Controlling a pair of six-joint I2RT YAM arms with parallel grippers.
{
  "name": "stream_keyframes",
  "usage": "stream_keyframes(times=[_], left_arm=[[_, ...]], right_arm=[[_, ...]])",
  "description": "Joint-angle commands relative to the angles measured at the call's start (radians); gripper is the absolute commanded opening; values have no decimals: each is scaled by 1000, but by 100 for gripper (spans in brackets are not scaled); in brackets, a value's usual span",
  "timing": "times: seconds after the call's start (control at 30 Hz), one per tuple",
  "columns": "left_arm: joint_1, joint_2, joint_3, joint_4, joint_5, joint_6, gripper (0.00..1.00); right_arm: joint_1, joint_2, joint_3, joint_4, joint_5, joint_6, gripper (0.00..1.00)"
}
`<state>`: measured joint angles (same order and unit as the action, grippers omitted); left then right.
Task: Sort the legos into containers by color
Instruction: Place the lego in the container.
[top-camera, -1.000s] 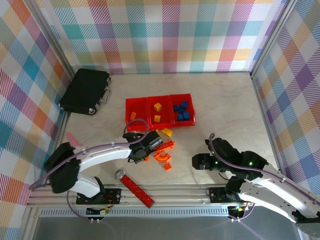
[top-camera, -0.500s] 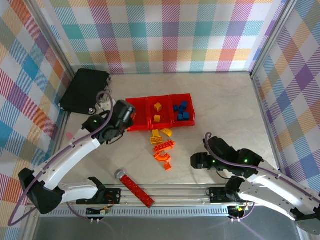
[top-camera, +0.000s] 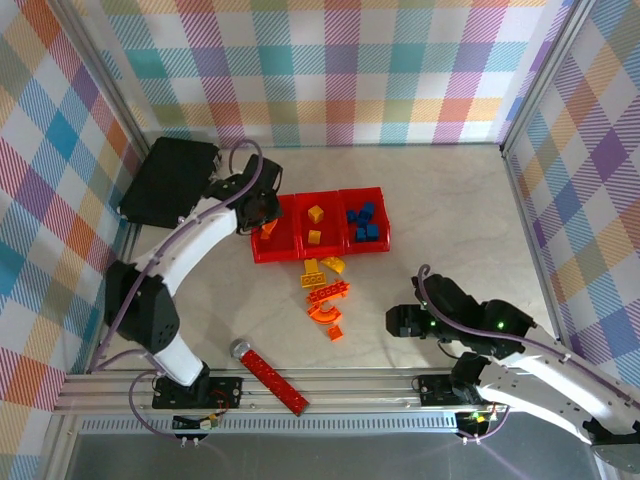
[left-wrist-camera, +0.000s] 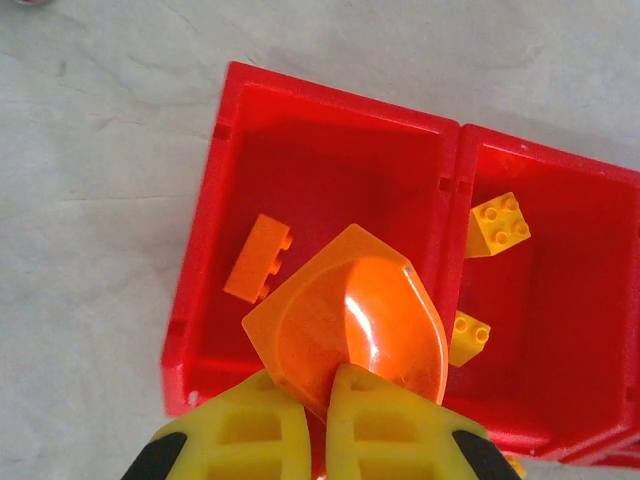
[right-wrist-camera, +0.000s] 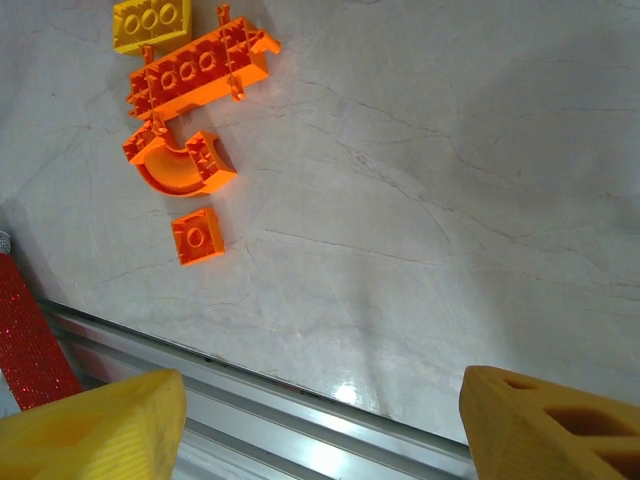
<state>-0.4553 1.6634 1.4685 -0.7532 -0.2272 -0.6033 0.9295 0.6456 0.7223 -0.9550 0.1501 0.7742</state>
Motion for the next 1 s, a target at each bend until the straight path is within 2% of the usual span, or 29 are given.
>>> stream_keyframes(times=[0.0, 0.3, 0.53, 0.67, 0.83, 0.97], left_arm=[[6, 51, 56, -15, 10, 35, 0], [25, 213, 137, -19, 18, 44, 0], [55, 264, 143, -28, 15, 39, 0], [66, 275, 134, -18, 32, 39, 14], [69, 274, 113, 9, 50, 45, 21], [69, 276, 108, 12, 60, 55, 34]], right_arm=[[-5, -22, 35, -54, 27, 3, 73], [-4, -76, 28, -86, 34, 31, 73], [-4, -91, 39, -112, 31, 42, 73], [-4, -96, 52, -127, 37, 42, 73], [-4, -92, 66, -136, 40, 42, 73], [-5, -95, 66, -135, 34, 48, 73]])
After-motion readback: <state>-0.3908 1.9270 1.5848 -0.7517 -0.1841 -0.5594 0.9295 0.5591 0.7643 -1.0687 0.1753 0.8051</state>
